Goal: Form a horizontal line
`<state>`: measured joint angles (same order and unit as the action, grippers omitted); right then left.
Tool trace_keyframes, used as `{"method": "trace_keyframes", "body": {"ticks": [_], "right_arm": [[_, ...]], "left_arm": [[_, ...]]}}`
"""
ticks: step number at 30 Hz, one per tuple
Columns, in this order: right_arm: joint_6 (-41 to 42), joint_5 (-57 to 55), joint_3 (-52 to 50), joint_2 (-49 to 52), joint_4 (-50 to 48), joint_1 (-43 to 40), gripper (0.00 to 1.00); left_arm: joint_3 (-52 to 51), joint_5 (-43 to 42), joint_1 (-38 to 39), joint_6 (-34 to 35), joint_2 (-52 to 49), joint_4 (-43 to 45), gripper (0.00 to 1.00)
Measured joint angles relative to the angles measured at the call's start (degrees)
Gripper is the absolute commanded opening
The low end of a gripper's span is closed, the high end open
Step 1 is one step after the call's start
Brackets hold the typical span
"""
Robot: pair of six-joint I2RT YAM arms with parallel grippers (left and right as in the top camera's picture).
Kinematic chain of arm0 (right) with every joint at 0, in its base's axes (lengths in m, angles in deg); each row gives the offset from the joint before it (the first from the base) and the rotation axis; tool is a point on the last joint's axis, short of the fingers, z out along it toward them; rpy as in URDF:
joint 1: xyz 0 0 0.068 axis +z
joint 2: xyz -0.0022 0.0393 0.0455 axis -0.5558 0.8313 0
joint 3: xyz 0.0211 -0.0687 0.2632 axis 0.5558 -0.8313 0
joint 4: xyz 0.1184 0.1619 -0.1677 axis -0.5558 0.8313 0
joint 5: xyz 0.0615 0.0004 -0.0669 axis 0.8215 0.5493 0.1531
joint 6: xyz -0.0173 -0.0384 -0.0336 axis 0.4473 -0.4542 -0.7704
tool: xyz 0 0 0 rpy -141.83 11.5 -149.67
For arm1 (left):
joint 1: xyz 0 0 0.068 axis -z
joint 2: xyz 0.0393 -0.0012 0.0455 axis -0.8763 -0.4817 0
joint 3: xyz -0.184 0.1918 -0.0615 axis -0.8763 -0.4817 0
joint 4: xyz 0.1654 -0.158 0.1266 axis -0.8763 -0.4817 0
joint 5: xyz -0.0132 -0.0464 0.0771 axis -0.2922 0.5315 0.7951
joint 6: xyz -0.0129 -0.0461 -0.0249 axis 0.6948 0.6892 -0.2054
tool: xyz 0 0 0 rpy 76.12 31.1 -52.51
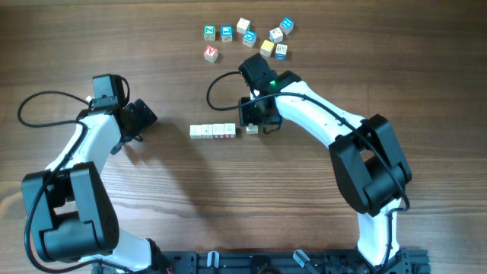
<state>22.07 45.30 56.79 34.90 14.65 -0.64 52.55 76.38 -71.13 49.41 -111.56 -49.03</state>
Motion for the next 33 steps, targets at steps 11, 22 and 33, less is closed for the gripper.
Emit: {"method": "trace_keyframes", "body": {"ticks": [11,22,33], "right_arm": [[3.89,-9.03,-0.39,0.0,-1.75,0.0,0.61],[5.95,-10.97,-1.75,0.0,-2.16,-0.33,1.0],[6.43,-11.13,-1.75,0.0,-2.25,-0.33,0.04]], "left_arm": [[0.0,0.0,0.0,0.0,0.0,0.0,1.0],[0.0,0.0,0.0,0.0,0.0,0.0,1.0],[0.0,0.0,0.0,0.0,0.0,0.04,1.0]]}}
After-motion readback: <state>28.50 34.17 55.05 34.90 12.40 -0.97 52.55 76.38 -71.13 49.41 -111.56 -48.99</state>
